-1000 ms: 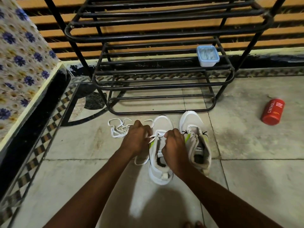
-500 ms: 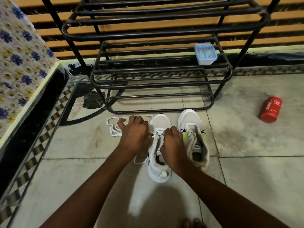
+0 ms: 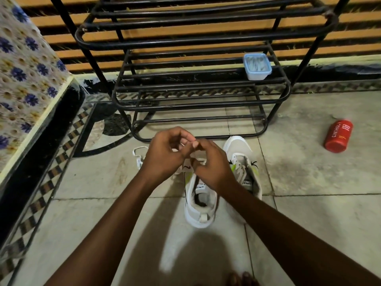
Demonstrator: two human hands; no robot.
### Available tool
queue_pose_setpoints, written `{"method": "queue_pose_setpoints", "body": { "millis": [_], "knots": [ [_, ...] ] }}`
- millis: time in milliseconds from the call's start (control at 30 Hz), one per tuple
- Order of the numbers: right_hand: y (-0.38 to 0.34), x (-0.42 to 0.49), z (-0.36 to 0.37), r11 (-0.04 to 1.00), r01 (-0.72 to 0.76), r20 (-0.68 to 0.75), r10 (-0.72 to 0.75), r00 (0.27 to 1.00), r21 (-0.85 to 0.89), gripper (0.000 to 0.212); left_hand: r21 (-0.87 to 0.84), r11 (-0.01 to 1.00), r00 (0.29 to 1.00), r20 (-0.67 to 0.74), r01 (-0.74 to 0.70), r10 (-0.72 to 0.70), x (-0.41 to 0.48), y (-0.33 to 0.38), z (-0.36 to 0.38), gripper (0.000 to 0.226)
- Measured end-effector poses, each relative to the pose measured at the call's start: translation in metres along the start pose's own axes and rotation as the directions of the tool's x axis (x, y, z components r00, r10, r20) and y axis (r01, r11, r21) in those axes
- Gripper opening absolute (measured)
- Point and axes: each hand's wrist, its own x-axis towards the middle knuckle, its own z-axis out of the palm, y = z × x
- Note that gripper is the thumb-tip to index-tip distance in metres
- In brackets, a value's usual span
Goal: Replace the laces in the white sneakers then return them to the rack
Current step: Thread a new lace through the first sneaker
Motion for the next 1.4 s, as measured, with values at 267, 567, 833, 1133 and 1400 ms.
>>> {"method": "queue_pose_setpoints", "body": {
  "millis": [267, 567, 833, 1133, 1400],
  "knots": [
    [-0.005, 0.031, -0.024, 0.927, -0.151, -0.149, 0.213, 0.966, 0.344, 0.006, 0.021, 0.998, 0.974, -0.219, -0.056, 0.060, -0.008, -0.005, -0.027, 0.005],
    [0.009, 0.037, -0.032, 0.610, -0.409, 0.084, 0.489, 0.868, 0.678, 0.017, 0.265, 0.888, 0.910, -0.287, 0.375, -0.299, -0.043, -0.110, -0.060, 0.022],
    [0.016, 0.042, -0.026, 0.645, -0.405, 0.039, 0.504, 0.863, 0.648, 0.007, 0.294, 0.816, 0.856, -0.316, 0.499, -0.410, -0.062, -0.139, -0.060, 0.020],
    [0.025, 0.012, -0.014, 0.966, -0.256, -0.143, 0.250, 0.958, -0.026, 0.016, -0.160, 0.921, 0.915, -0.144, 0.355, -0.377, -0.025, -0.079, 0.005, 0.012],
    [0.034, -0.012, -0.006, 0.972, -0.215, 0.022, 0.218, 0.976, -0.094, 0.036, -0.265, 0.859, 0.888, -0.021, 0.439, -0.460, -0.007, -0.060, 0.050, 0.018]
  ]
}}
